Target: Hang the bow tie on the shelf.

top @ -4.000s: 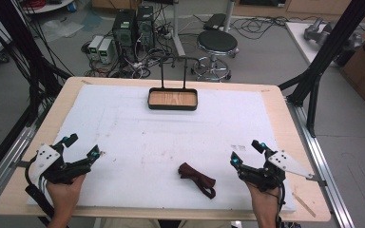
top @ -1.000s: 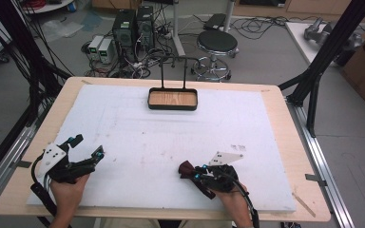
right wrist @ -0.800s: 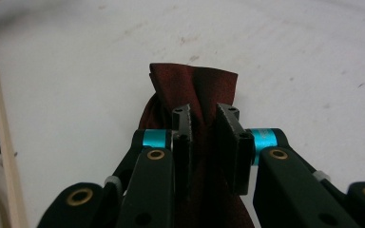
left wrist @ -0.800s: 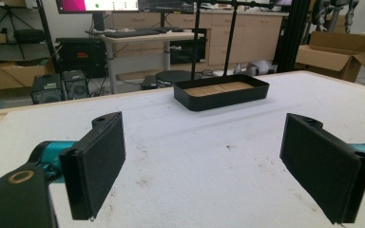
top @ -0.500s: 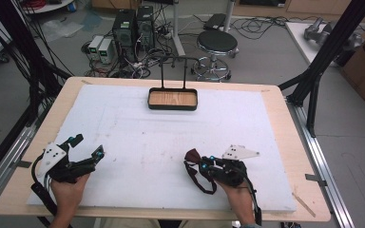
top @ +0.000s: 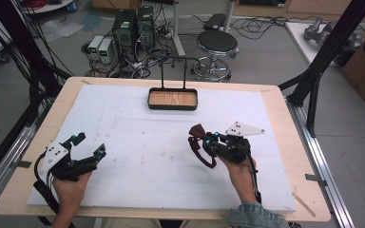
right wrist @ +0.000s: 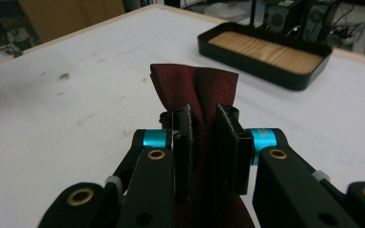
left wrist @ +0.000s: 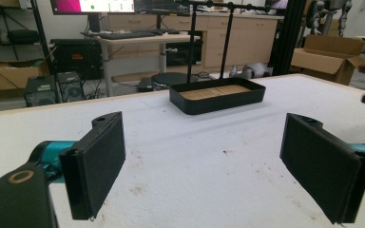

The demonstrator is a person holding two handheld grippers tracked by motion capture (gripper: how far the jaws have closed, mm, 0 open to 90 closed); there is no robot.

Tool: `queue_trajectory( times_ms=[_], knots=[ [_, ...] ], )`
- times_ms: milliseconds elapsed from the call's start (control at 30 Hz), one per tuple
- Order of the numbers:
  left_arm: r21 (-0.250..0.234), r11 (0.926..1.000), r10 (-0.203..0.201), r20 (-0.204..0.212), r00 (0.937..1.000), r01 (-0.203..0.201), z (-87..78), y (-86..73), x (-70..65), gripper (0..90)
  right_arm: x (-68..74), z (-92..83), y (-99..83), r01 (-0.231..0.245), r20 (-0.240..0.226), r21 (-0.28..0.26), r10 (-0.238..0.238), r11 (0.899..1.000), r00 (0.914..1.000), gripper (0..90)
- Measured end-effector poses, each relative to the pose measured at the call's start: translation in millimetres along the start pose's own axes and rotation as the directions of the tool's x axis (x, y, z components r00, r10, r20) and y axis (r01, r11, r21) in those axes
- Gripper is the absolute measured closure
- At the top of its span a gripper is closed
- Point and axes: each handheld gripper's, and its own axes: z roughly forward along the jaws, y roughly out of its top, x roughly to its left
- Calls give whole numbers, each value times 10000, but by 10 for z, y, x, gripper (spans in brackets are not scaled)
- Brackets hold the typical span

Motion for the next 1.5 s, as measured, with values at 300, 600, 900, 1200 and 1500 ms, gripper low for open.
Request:
queue_trajectory(
  times_ms=[300, 600, 900, 1200, 1500],
  knots=[
    [-15, 10000, -13, 40, 10000, 13, 8, -4, 9, 156, -157, 126, 399, -20, 650, -472, 51, 9989, 9979, 772],
    [-24, 10000, -21, 53, 10000, 21, 25, -8, 14, 156, -325, 244, 721, -37, 1233, -891, 147, 9960, 9923, 772],
    [-56, 9999, -96, 82, 9999, 96, 45, -14, 22, 155, -480, 314, 953, -137, 1900, -1479, 420, 9889, 9809, 772],
    [-38, 10000, -66, 71, 10000, 66, 49, -14, 25, 156, -615, 485, 1179, -294, 2497, -1674, 712, 9854, 9657, 772],
    [-70, 9999, -87, 101, 9999, 88, 45, -18, 36, 156, -754, 675, 1303, -338, 2823, -1727, 823, 9844, 9558, 772]
  ],
)
